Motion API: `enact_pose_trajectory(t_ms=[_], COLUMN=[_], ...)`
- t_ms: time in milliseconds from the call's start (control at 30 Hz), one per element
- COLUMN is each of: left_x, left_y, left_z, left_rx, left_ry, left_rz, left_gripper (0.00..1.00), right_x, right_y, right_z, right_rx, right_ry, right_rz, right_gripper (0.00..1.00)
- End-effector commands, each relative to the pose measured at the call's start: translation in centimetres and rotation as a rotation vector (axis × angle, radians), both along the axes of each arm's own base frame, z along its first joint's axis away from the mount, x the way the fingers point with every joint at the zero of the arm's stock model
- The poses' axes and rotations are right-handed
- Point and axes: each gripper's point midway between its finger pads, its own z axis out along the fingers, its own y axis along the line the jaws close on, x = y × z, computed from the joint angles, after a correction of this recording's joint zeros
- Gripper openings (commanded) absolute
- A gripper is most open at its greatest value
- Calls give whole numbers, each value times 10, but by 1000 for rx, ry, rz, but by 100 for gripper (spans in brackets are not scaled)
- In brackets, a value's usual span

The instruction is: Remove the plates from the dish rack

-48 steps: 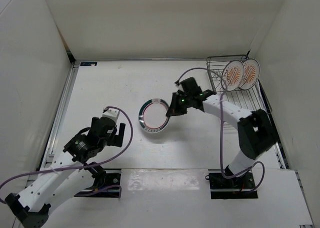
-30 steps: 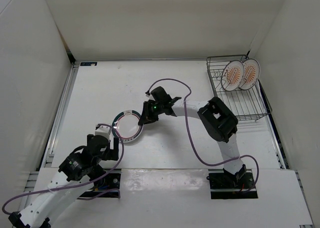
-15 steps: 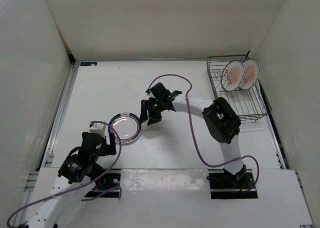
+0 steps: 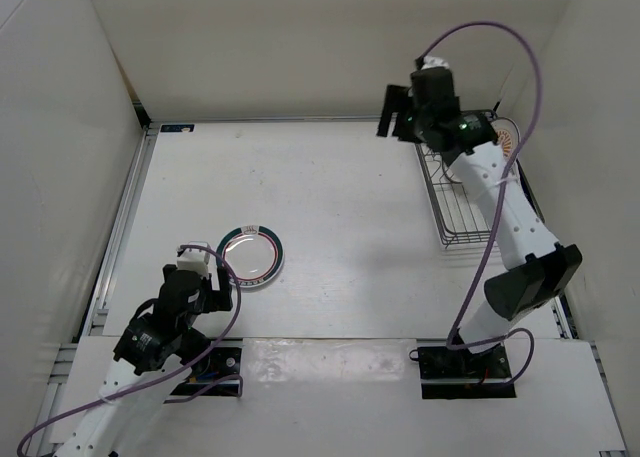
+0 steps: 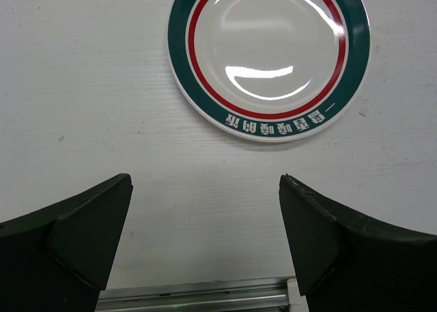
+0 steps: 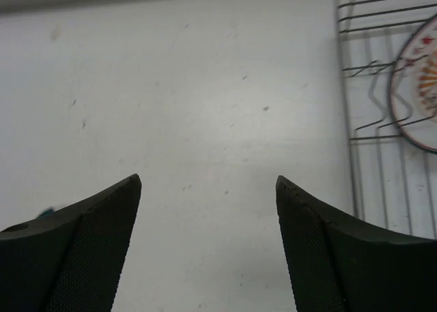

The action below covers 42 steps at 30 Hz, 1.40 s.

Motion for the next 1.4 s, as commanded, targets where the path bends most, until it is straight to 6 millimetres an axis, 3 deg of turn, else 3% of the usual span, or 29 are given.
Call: enact_pose_trajectory(t_ms=[0, 33, 100, 133, 200, 233, 300, 367, 467, 567, 733, 867, 1100, 1300, 1367], left_x=[1, 1, -1, -1, 0, 0, 1, 0, 0, 2, 2, 2, 2, 3, 3], left_y=[-1, -2, -2, -1, 0, -1, 0, 0, 0, -1, -2, -2, 4, 11, 10], left_z=[-2, -1, -1, -1, 1, 1, 3, 3, 1, 0, -3, -3, -3, -6, -7], left_rx=[1, -3, -11, -6, -7, -10, -11, -13, -10, 2, 6, 8, 6, 7, 7], left_ry=[3, 5, 10, 10, -5, -10, -19, -16, -8, -7, 6, 13, 24, 39, 46], left_rz=[-5, -13, -5, 0, -1, -1, 1, 1, 3, -8, -16, -16, 29, 74, 68], left_gripper=[100, 100, 100, 100, 100, 100, 100, 100, 100, 100, 100, 100, 100, 100, 100], right_x=[27, 37, 41, 52, 56, 61, 64, 70, 80, 91, 106, 120, 137, 143, 143], right_y=[-58, -93, -110, -142, -159, -187, -205, -236, -257, -265, -260, -261, -279, -283, -284], right_z=[-30, -30, -40, -39, -40, -45, -46, -55, -65, -80, -110, -130, -154, -183, -187], right_rx=[-82, -68, -48, -29, -23, -29, -42, -40, -13, 27, 159, 152, 115, 99, 100], right_ry=[109, 118, 135, 103, 100, 109, 104, 119, 137, 168, 223, 233, 258, 305, 314], right_rz=[-111, -192, -228, -300, -333, -395, -427, -468, -513, -495, -447, -420, -442, -444, -442], right_gripper=[80, 80, 79, 79, 77, 76, 76, 76, 74, 71, 59, 59, 40, 35, 27])
